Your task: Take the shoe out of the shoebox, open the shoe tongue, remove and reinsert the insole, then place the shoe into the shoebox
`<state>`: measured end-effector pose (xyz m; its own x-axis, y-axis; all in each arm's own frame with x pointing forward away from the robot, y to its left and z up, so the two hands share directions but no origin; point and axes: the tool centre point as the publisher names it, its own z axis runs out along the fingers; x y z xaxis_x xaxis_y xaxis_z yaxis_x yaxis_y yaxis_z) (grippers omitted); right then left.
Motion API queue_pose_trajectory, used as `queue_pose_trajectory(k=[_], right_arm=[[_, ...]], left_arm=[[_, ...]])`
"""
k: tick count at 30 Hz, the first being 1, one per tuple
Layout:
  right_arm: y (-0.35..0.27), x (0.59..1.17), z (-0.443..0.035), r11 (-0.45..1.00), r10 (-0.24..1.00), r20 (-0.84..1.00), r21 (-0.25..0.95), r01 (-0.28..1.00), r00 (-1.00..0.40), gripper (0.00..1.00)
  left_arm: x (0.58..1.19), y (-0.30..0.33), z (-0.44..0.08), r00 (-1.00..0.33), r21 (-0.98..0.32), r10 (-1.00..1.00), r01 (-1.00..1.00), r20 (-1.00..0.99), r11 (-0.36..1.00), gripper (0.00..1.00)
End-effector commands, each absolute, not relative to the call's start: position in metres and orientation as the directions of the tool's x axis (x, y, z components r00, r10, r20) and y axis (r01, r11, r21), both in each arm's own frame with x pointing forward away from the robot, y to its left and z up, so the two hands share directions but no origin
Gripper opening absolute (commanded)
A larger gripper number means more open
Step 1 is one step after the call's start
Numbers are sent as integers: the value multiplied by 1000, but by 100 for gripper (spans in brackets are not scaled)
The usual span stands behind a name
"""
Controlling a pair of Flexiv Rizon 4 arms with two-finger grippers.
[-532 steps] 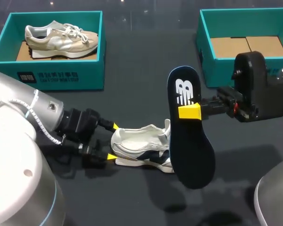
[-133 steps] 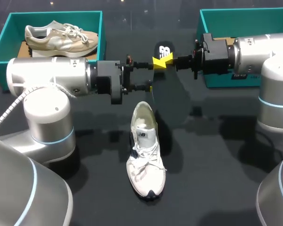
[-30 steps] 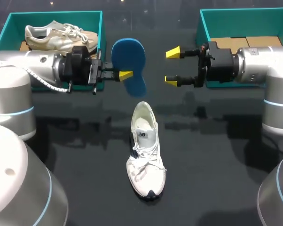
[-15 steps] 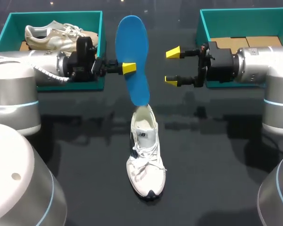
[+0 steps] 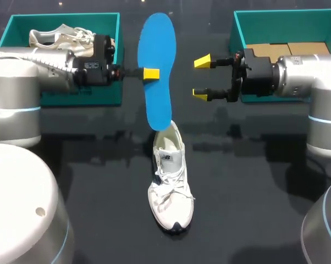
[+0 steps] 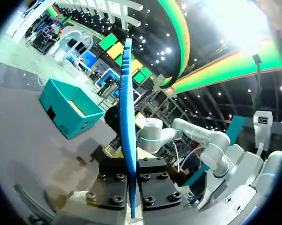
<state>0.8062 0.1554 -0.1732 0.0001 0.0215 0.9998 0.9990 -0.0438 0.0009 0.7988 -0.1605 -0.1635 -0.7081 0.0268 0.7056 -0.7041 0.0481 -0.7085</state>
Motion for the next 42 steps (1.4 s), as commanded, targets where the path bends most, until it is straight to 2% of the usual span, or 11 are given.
queue_pose_trajectory(k=[1,9,14,30,42], right_arm=[[156,805,-173,-45,25,1000,1,999,1,100],[156,805,-173,-45,25,1000,1,999,1,100],[156,805,-173,-45,25,1000,1,999,1,100],[156,805,-173,-45,25,1000,1,999,1,100],[133,788,-154,-53,280,960,29,998,-13,100]], left_arm=[[801,-160,-162,-312,-303,-48,-942,949,144,0],[806,-153,-182,11,21,-85,-993,996,119,0],[804,-157,-196,139,148,-101,-985,985,86,0],[789,-172,-212,205,206,-59,-978,977,18,0],[784,-187,-217,60,59,-18,-998,998,-18,0]])
